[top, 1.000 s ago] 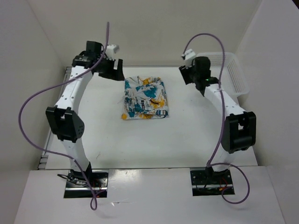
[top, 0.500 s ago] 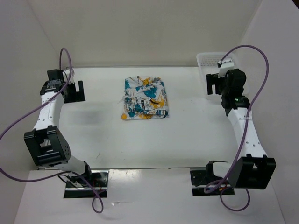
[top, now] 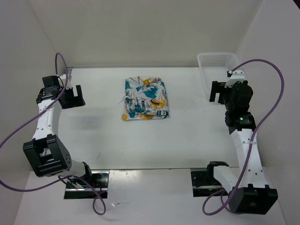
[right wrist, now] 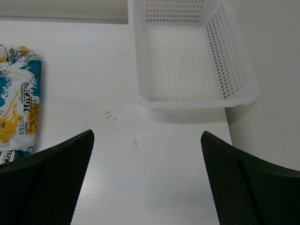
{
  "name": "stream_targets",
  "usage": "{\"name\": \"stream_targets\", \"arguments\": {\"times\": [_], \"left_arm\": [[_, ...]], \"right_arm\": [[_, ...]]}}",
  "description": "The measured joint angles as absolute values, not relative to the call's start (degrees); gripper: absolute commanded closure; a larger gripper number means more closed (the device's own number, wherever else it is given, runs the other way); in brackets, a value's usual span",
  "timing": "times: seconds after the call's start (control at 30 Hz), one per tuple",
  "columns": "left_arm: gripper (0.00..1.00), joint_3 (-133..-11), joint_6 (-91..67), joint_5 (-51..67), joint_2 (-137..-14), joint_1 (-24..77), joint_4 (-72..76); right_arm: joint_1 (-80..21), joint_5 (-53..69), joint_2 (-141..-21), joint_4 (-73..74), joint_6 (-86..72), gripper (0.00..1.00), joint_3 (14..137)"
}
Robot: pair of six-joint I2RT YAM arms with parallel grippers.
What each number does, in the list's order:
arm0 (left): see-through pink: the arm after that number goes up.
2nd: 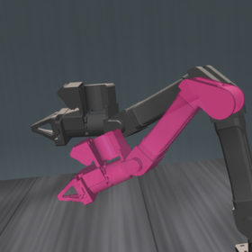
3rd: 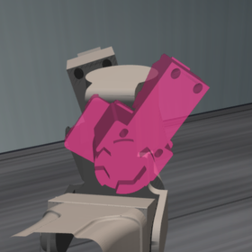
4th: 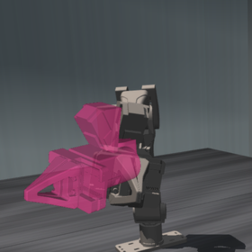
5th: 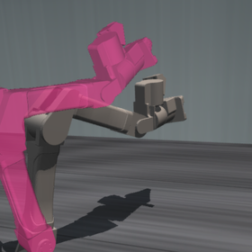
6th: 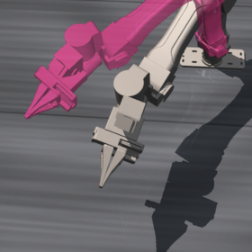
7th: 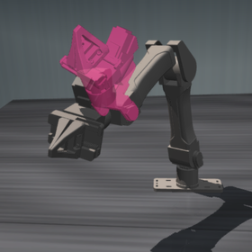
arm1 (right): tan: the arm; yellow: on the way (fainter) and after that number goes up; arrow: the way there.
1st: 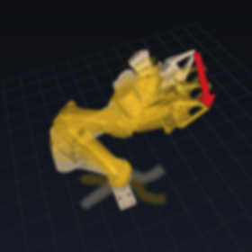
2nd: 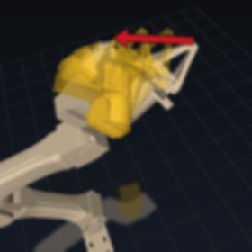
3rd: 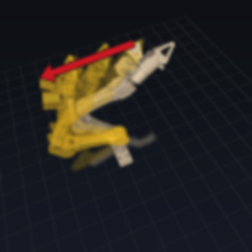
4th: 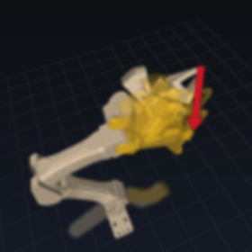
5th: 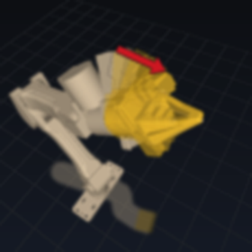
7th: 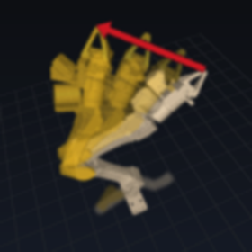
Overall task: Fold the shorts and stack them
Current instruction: Fold the shorts
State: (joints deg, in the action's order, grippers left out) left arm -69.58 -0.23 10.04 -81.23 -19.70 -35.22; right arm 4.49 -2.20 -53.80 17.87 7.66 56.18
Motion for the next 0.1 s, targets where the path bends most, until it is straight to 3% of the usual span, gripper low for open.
{"name": "stream_targets", "arguments": {"times": [0.1], "left_arm": [[0.00,-69.1,-0.2,10.4,-80.3,-19.7,-35.3]], "right_arm": [[4.5,-2.2,-52.5,18.1,7.2,0.01,54.7]]}}
